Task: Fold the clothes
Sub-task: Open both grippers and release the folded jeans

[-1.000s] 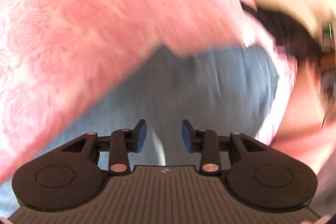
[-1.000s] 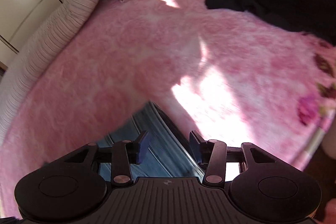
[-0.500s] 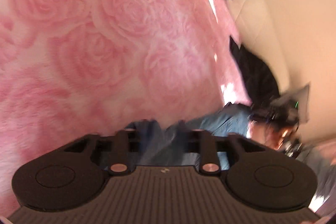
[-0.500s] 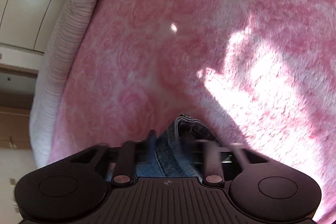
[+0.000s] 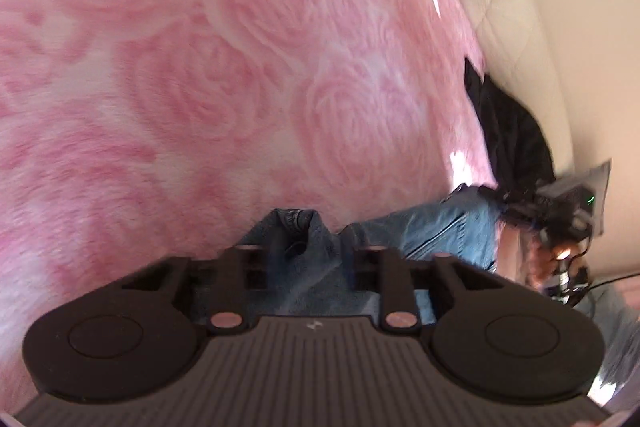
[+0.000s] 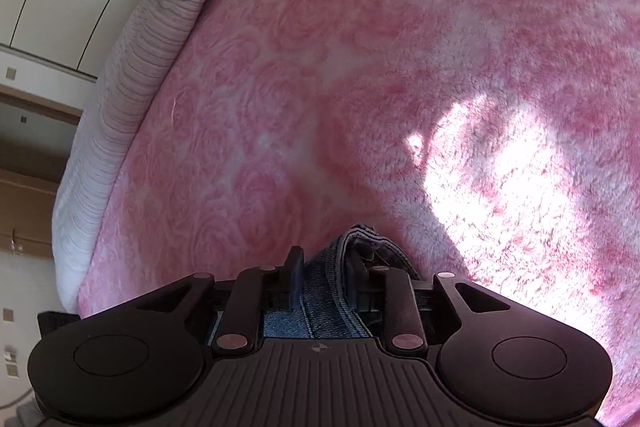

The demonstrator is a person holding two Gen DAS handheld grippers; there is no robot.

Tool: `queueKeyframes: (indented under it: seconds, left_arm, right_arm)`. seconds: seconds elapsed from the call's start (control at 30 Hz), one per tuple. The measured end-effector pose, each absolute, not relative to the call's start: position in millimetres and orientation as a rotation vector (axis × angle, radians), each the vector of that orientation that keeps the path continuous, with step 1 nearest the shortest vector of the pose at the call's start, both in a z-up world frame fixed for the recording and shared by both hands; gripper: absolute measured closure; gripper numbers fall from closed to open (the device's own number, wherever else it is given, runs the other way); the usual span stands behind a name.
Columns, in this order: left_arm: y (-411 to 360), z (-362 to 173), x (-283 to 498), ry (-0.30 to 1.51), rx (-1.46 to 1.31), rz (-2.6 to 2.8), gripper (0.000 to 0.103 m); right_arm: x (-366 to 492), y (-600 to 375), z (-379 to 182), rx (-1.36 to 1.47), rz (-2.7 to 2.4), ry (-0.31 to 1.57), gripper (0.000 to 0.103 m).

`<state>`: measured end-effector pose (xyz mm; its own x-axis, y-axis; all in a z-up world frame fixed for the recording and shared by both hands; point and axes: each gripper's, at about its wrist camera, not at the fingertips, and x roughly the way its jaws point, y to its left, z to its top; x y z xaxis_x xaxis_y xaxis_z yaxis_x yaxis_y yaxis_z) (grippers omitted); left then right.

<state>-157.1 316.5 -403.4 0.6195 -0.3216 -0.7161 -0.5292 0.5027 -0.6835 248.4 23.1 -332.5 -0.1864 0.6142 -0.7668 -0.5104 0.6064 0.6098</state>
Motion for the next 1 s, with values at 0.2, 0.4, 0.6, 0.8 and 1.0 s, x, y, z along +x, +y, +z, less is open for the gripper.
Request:
queueKeyframes:
  seconds: [0.2,0.4,0.6,0.8,1.0]
  left_arm:
    - [292.3,-412.2,-163.8,0.832,-0.919,0.344,0.101]
    - [263.6,-387.6,-168.5,0.775,-0.725,0.547,0.093]
    - [245.4,-342.3,-209.1,0.689,-0.664,0.746,0.094]
    - [216.9,-373.3,-225.4,0.825,-0.568,0.635,0.096]
    - [250.9,-394.8,-236.3,0.796,-0.504,0.746,0.098]
  right_arm:
    - [218.2,24.6,-334.4,-0.170,0.985,1.188,0.101]
    - [201.8,36.0,-347.6,-0.201,0.916,1.120,0.098]
    - [177.5,24.6,-301.6,-0.352,0.821,0.903,0.075]
    - [112.5,21.1,-303.8,-0.446,1.049,0.836,0.074]
    - [92.1,18.0,-335.7,-0.515,1.038,0.821,0.075]
